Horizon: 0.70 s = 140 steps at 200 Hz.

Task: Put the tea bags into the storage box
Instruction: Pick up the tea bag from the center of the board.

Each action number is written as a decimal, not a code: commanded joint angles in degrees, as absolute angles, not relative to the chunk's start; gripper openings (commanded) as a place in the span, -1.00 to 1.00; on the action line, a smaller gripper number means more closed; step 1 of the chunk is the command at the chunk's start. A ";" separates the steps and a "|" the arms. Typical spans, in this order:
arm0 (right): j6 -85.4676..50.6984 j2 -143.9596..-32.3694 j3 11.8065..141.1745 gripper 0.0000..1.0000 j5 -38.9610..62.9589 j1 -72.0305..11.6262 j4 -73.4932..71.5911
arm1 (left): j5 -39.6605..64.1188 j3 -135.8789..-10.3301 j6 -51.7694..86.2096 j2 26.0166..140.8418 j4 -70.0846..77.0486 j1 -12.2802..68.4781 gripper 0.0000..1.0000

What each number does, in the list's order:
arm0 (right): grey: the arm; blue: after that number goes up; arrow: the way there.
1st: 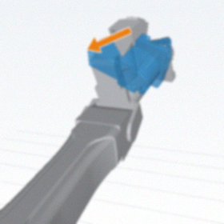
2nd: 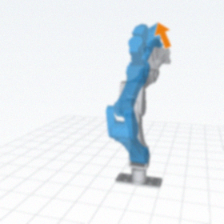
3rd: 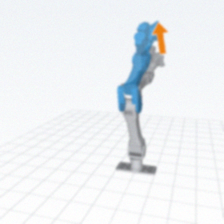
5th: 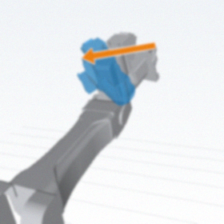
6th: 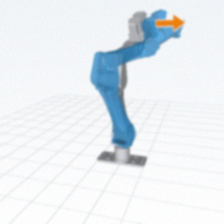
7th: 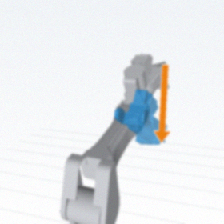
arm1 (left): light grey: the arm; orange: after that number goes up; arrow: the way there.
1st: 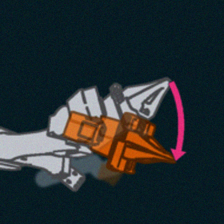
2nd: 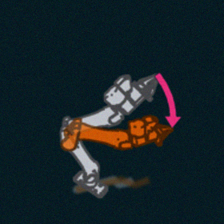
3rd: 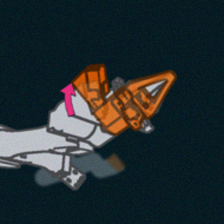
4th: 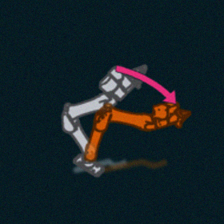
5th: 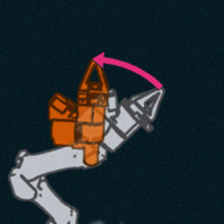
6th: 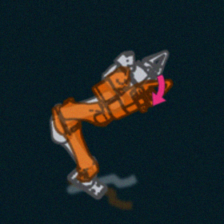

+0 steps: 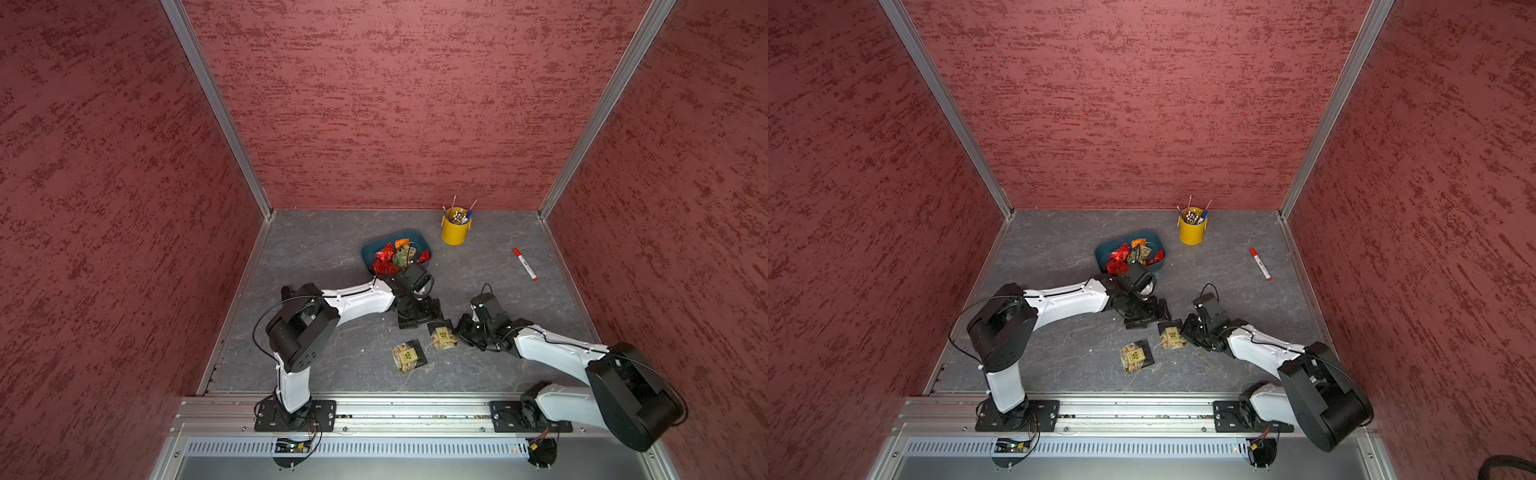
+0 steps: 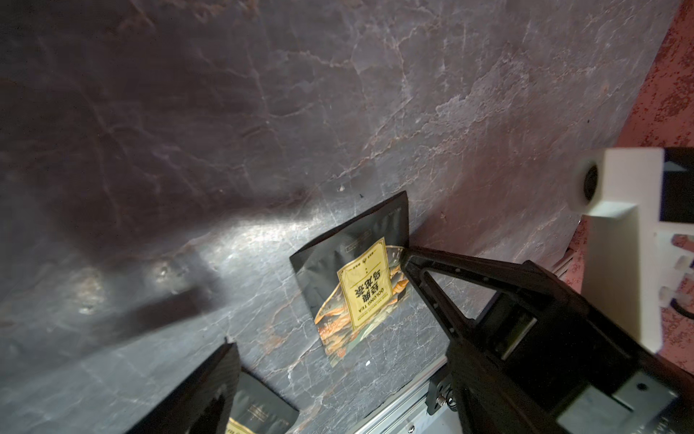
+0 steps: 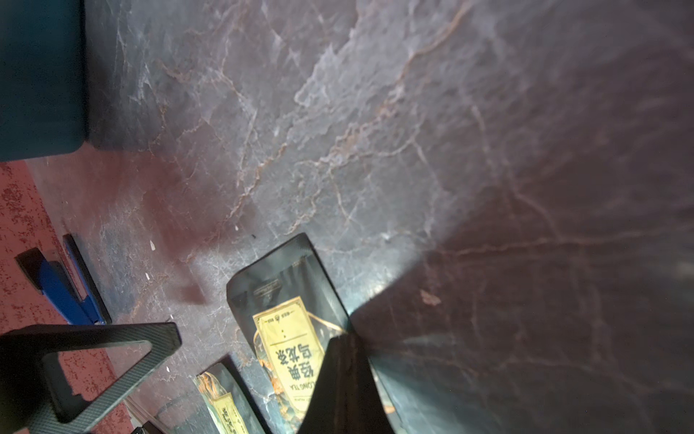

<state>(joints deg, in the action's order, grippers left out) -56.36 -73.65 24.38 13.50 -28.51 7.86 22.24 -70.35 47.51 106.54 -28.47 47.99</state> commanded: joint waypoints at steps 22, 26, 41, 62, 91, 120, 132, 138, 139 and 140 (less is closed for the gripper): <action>-58.82 -76.17 23.69 -1.00 9.76 -28.74 11.96 | 24.32 -68.70 51.29 108.62 -24.46 48.46 0.79; -58.86 -76.30 23.73 -1.00 9.76 -28.76 11.88 | 24.28 -68.58 51.60 108.78 -24.16 48.57 0.78; -59.02 -76.61 23.86 -1.00 9.93 -28.74 11.61 | 24.00 -67.91 52.95 109.07 -22.92 49.02 0.77; -59.15 -77.11 23.82 -1.00 10.26 -28.74 11.25 | 23.73 -66.08 55.43 109.42 -19.94 49.41 0.75; -59.24 -77.41 23.56 -1.00 10.55 -28.74 10.94 | 22.37 -64.99 57.82 110.17 -17.92 50.57 0.71; -59.33 -77.56 23.29 -1.00 10.72 -28.73 10.55 | 19.65 -66.29 58.60 110.82 -19.10 51.82 0.70; -59.46 -77.65 23.29 -1.00 10.72 -28.74 10.33 | 18.31 -66.36 59.40 110.99 -19.25 52.40 0.70; -59.50 -77.72 23.21 -1.00 10.81 -28.74 10.22 | 17.77 -66.22 59.74 110.89 -19.02 52.61 0.70; -59.50 -77.71 23.21 -1.00 10.81 -28.74 10.21 | 17.67 -66.15 59.80 110.90 -18.96 52.63 0.70; -59.54 -77.75 23.20 -1.00 10.81 -28.74 10.16 | 17.58 -66.12 59.87 110.91 -18.88 52.72 0.70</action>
<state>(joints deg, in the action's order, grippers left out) -59.13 -75.61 24.93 13.34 -28.51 5.34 21.54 -66.61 57.69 108.75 -18.28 51.44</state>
